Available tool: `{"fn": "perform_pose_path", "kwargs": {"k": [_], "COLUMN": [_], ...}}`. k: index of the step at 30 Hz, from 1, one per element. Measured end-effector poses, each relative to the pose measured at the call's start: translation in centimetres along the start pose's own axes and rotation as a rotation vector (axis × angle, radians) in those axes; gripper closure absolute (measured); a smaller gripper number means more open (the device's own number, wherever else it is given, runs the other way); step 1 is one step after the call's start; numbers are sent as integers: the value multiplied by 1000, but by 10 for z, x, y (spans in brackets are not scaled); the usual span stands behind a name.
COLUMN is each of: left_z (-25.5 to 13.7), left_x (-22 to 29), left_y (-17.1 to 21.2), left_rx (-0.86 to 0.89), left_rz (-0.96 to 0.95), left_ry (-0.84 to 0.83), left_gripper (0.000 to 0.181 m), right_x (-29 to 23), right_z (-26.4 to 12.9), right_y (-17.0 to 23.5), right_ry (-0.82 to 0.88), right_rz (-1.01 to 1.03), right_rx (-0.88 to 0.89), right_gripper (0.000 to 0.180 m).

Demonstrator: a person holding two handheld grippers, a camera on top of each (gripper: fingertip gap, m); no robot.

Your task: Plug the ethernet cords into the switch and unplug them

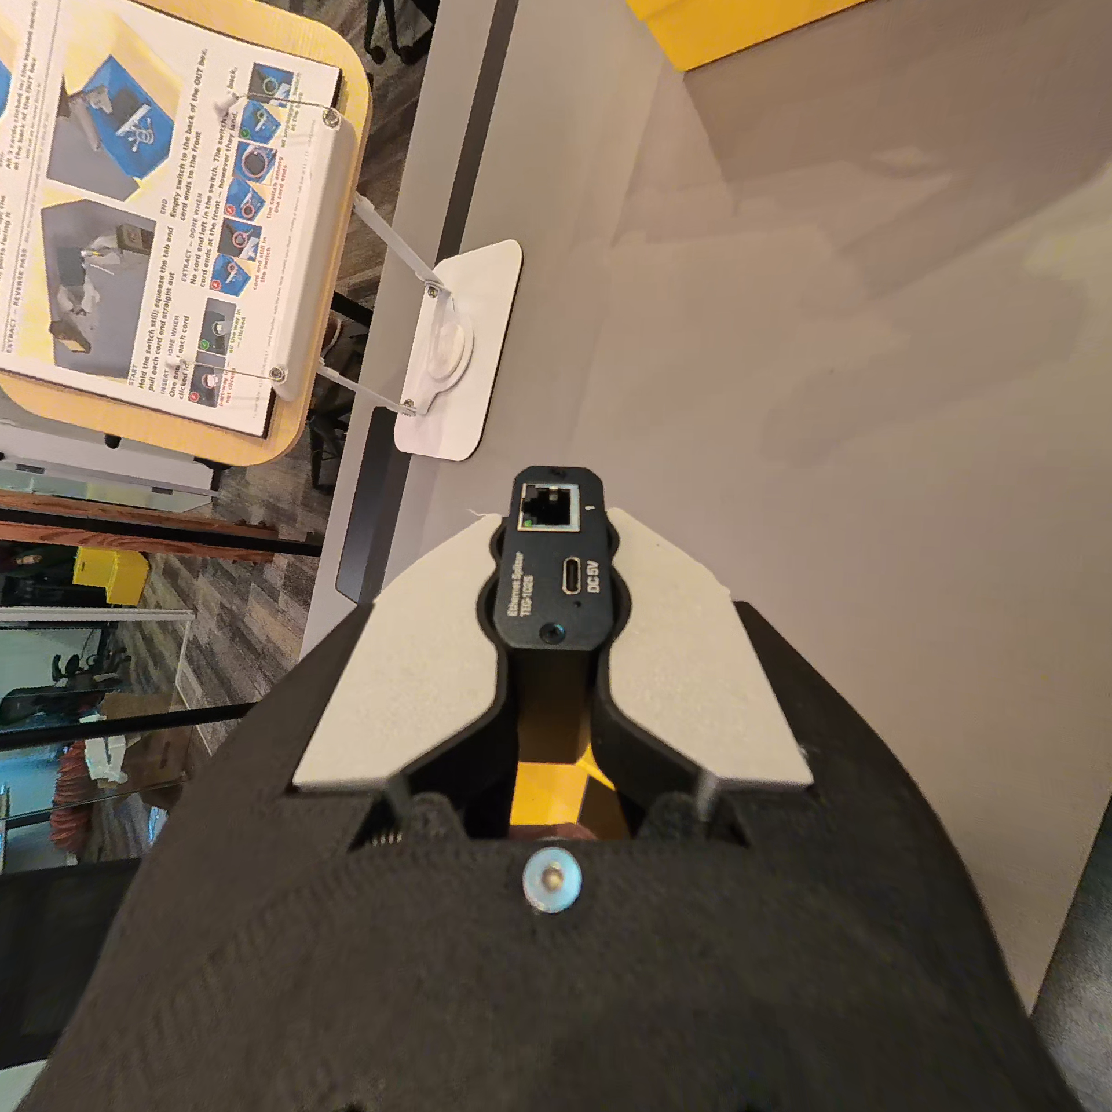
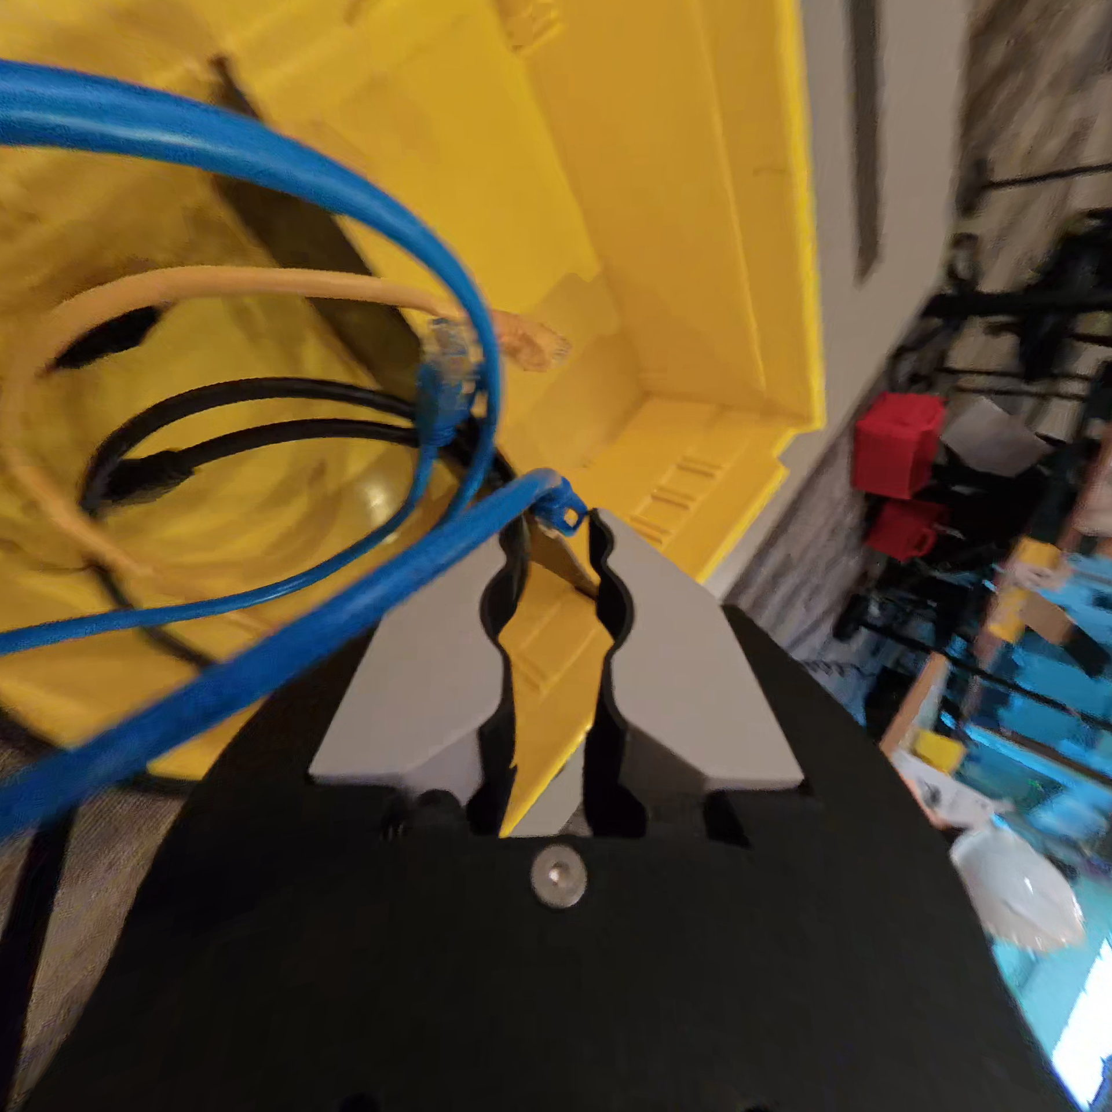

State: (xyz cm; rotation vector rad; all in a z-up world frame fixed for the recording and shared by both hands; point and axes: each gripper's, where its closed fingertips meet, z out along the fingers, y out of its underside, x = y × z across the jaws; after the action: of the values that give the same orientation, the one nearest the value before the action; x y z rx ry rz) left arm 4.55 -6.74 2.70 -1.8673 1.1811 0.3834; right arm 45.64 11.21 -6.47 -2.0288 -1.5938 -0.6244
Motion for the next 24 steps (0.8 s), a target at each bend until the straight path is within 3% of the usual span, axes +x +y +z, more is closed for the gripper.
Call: {"fn": "perform_pose_path", "kwargs": {"k": [3,10,12,15,17,20,24], "left_z": [0,-1,-2,-2,-2,-3,-6], "left_x": [2,5,6,9,12,17,27], "left_y": [-1,-5,-7,-13,-19,-32,-50], "left_rx": [-6,5,20,48,67,102,134], "left_rz": [8,16,16,27,27,47,82], "left_ry": [8,6,4,-2,10,14,27], "left_gripper": [154,154,154,154,154,154,154], "right_x": [-7,-15,3,13,2,-52,-116], "right_z": [-3,-36,-48,-80,-113,-183,-237], "right_y": [13,45,47,-4,-65,-160,-233], "right_ry": [-87,-372,-312,-217,-154,-186,-246], "right_rz": [-59,-170,-146,-120,-176,-278,-382], "right_rx": [-119,-281,-275,-21,260,734,1047], "right_gripper": [123,119,119,127,131,145,150]}}
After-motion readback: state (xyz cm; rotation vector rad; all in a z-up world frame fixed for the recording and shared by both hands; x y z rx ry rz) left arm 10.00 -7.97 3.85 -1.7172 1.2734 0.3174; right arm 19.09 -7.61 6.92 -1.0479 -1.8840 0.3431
